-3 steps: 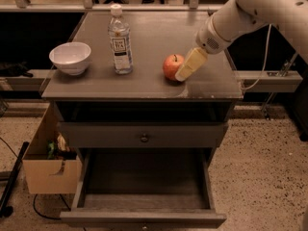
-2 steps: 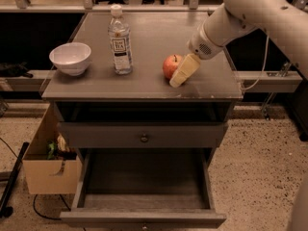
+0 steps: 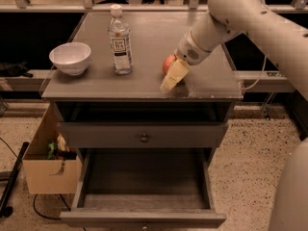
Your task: Place apple into middle drawer
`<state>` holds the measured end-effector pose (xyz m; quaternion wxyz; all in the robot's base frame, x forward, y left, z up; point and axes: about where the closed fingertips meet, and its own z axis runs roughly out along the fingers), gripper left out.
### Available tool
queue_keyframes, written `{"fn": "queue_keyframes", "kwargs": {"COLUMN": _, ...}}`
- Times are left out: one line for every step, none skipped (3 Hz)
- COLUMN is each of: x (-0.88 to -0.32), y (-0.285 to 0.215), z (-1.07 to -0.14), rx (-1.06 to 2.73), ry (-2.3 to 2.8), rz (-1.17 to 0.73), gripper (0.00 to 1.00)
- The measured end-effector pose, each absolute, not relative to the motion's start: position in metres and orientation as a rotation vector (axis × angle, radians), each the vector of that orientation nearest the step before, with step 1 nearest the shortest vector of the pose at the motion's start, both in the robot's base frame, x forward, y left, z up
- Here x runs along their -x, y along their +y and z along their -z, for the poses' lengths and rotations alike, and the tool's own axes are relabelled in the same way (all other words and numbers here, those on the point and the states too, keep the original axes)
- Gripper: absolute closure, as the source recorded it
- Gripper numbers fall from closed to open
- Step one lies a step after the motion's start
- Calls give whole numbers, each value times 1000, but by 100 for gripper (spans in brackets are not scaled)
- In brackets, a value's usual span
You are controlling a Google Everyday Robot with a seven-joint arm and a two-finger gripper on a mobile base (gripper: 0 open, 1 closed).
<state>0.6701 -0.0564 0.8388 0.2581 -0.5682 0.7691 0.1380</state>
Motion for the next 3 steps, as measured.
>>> {"fn": "queue_keyframes", "kwargs": {"x": -670, "y": -55, "z": -838, "rx": 1544, "ry": 2086, "rz": -379, "gripper": 24}}
{"fn": "queue_keyframes", "kwargs": {"x": -670, "y": -55, "z": -838, "rx": 1544, "ry": 2086, "rz": -379, "gripper": 47}}
{"fn": "queue_keyframes", "kwargs": {"x": -670, "y": -55, "z": -838, "rx": 1544, "ry": 2086, "rz": -379, "gripper": 70}}
